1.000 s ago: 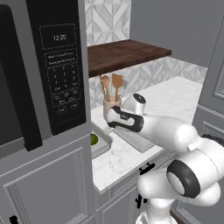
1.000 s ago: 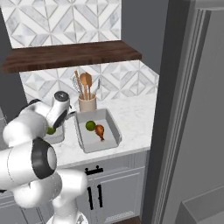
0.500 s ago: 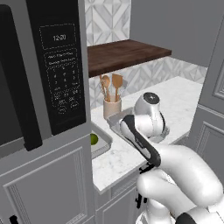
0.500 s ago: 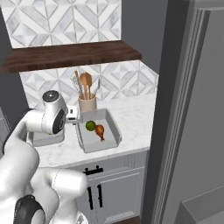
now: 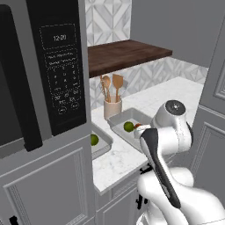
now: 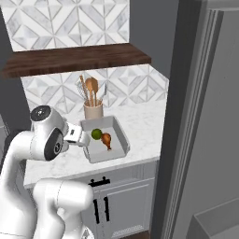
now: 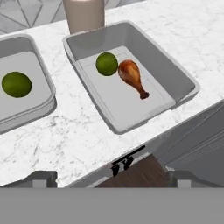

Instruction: Place one lime and one chicken drumstick in each tupperware on the nearby counter, to pack two identical lunches.

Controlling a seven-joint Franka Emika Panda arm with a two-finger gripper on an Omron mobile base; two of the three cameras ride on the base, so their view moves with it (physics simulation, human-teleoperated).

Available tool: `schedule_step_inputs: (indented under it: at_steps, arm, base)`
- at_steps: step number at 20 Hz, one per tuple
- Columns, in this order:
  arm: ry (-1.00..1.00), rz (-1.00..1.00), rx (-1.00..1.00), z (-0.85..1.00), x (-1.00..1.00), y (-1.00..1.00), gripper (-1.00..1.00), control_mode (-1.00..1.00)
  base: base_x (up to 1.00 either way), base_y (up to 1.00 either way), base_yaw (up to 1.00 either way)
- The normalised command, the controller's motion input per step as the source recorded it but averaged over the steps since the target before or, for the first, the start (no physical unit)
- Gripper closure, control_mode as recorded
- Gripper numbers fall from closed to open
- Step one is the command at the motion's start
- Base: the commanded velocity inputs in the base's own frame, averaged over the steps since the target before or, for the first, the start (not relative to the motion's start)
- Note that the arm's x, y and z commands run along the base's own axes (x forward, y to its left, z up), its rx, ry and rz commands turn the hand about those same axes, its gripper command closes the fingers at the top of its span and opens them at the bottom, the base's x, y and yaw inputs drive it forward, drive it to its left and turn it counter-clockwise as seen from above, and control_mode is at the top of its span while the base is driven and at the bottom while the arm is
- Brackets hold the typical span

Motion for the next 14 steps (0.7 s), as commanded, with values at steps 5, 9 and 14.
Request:
schedule_step_inputs:
  at_steps: [5, 9, 14]
  arm:
    - [-0.12, 0.00, 0.00, 0.53, -1.00, -0.12, -1.00, -1.00]
    - [-0.08, 0.00, 0.00, 0.38, -1.00, -0.13, -1.00, -1.00]
    - [-0.02, 0.00, 0.00, 0.11, -0.59, 0.00, -1.00, 1.00]
  base:
    - [0.00, 0.00, 0.00]
    - [0.00, 0.00, 0.00]
    - [-0.40, -0.03, 0.00]
